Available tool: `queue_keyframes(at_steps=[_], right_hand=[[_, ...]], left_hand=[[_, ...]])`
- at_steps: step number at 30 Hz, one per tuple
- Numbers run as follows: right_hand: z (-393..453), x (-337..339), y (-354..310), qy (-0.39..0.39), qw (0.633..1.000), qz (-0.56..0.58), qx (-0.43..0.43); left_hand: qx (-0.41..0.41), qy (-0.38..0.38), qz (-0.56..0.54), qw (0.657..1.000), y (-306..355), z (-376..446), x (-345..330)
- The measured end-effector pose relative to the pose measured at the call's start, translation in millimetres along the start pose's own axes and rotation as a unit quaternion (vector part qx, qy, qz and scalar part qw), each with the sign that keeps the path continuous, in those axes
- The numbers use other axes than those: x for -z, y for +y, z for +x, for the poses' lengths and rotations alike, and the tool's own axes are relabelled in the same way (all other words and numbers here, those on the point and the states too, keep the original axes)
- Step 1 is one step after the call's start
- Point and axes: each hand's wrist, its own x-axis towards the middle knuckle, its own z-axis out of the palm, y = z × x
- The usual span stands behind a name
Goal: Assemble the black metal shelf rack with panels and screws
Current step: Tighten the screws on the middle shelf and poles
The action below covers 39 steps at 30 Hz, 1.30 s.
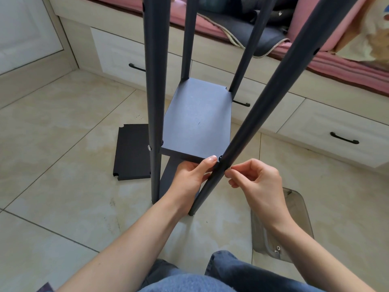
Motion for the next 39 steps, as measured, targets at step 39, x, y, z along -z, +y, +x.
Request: queue_keyframes(at_steps=[39], right_hand=[[-0.1,1.4,6.1,-0.006,1.000,-0.007,0.015]], left_hand=[[0.002,0.009,-0.021,1.000,-2.3,4.0,1.5]])
